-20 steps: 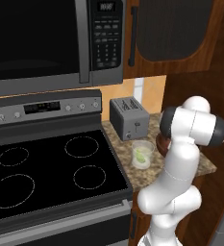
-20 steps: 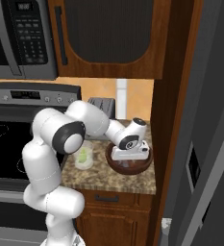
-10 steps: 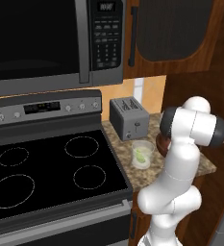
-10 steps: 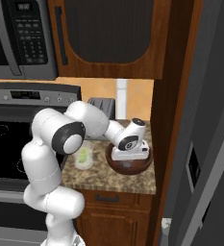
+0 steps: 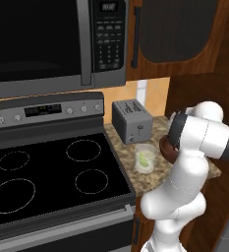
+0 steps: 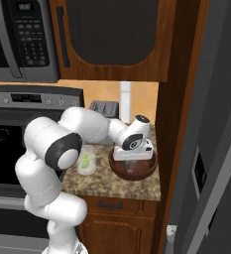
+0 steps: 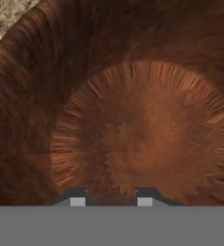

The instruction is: Grab a lemon wedge from the fridge and one ice cube from the ice bowl, and put them in the glass of lemonade.

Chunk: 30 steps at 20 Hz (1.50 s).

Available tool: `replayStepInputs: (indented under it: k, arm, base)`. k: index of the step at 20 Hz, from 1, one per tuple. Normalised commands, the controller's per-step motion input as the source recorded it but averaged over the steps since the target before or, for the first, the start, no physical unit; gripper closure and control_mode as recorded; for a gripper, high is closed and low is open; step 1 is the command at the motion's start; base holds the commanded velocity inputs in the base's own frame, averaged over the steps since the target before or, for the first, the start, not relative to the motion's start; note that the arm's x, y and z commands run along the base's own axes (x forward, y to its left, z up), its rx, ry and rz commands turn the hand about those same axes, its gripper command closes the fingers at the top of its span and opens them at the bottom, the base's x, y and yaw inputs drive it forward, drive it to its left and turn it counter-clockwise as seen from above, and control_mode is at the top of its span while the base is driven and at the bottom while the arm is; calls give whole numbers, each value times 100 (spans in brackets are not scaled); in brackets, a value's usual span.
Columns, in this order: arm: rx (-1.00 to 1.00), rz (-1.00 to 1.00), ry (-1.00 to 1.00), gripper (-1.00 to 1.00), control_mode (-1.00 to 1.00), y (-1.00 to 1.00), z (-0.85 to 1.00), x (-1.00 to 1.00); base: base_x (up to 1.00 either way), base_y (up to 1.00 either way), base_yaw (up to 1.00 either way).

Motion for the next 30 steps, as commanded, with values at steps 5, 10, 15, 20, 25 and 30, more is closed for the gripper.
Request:
replayStepInputs:
  k: [5, 10, 15, 20, 25, 30]
  arm:
    - [0, 0, -6, 100, -100, 27, 88, -5]
    - [0, 2, -5, 100, -100, 56, 61, -19]
    - [0, 4, -8, 100, -100, 66, 42, -11]
    - [0, 7, -10, 100, -100, 72, 19, -9]
    - [0, 7, -11, 100, -100, 79, 0, 0]
    - [0, 1, -1, 100, -100, 33, -12, 13]
  base:
    - [0, 0, 0]
    - [0, 0, 0]
    - [0, 0, 0]
    - [0, 0, 0]
    - [0, 0, 0]
    - [0, 0, 0]
